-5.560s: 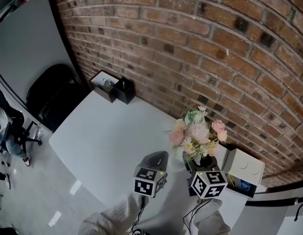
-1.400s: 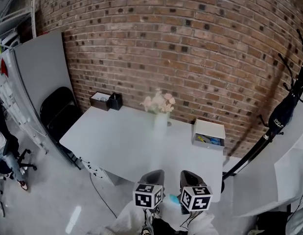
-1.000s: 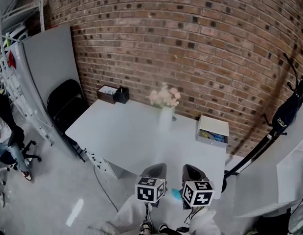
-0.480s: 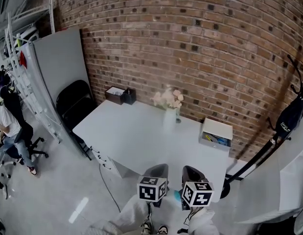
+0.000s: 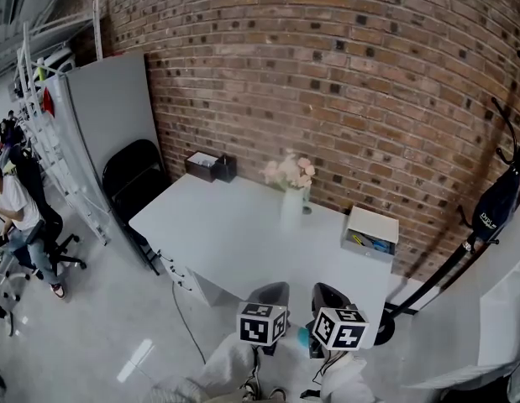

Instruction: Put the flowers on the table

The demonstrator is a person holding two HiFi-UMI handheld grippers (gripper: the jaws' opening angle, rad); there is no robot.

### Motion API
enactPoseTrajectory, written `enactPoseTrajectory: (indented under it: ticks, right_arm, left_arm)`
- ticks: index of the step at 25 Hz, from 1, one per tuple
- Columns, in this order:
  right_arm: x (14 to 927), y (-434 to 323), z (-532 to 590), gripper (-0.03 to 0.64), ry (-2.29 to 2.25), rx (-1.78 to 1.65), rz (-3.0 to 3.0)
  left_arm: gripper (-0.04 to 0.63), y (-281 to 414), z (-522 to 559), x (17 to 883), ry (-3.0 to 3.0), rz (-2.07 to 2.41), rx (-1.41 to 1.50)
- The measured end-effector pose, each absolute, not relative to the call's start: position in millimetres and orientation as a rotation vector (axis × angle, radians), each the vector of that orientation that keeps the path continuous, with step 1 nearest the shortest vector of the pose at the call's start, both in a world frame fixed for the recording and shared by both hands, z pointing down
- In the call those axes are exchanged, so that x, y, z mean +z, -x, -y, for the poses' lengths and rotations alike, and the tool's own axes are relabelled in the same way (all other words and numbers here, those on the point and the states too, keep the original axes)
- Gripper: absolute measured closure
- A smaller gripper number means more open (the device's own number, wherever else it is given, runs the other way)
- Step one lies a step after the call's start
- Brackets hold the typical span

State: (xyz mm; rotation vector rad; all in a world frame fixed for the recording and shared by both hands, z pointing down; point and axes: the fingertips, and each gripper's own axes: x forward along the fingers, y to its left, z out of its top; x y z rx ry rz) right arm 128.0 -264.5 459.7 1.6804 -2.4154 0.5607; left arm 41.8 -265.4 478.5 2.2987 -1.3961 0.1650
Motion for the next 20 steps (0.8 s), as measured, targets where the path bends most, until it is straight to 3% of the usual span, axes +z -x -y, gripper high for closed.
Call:
enactPoseTrajectory:
  ticks: [20]
  right_arm:
    - [463.5, -133.2, 273.8, 0.594, -1.671, 0.566, 2.397]
  left_arm:
    - [0.588, -51.4, 274.4, 476.7, -2.319, 1.382, 0.16]
